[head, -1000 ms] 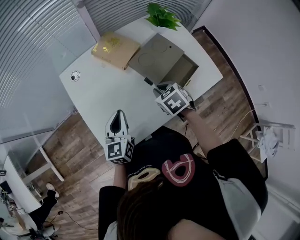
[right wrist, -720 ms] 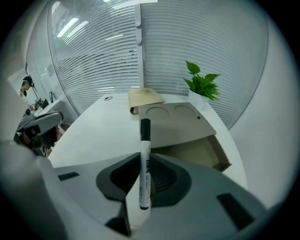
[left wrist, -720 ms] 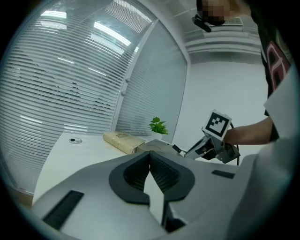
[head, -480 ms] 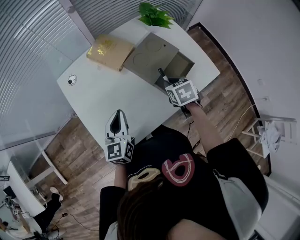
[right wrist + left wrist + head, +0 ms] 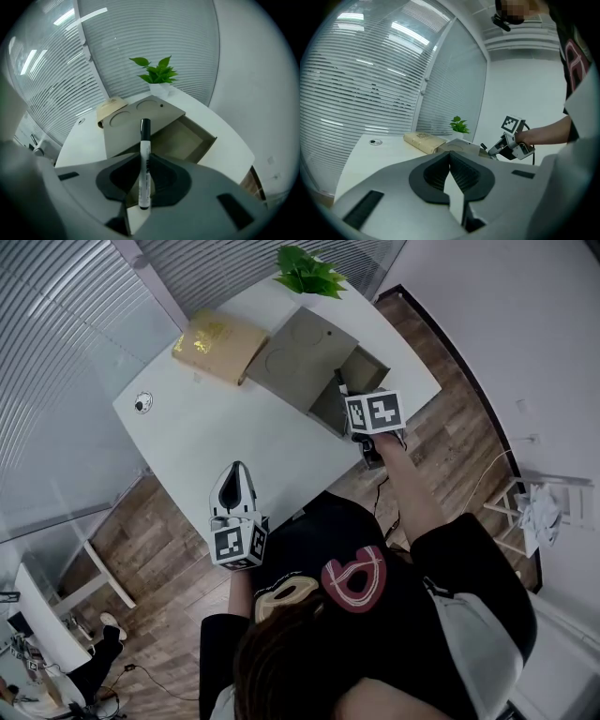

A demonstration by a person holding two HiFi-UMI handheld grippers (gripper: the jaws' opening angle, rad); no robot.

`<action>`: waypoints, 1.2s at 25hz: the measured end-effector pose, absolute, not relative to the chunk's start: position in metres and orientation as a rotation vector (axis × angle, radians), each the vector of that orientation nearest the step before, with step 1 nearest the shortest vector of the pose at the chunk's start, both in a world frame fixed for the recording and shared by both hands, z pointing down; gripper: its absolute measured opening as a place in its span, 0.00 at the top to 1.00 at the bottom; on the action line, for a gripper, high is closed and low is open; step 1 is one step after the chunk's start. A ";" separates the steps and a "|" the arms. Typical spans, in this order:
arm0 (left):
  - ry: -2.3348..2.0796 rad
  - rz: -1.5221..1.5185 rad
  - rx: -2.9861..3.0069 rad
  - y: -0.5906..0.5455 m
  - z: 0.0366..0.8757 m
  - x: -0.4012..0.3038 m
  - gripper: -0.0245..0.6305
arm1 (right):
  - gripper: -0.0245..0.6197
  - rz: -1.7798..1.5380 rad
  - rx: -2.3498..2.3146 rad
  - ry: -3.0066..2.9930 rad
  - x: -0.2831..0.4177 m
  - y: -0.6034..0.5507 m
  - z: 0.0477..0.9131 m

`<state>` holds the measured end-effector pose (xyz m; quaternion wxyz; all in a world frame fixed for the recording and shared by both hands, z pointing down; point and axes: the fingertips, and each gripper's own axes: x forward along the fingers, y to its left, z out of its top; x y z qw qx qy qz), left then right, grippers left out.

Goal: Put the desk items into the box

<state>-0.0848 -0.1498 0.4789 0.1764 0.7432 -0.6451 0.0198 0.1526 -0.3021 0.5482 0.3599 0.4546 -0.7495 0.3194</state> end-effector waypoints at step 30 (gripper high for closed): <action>-1.840 0.078 2.025 -0.155 0.491 -0.091 0.94 | 0.85 1.525 1.465 -1.715 0.180 -0.334 0.588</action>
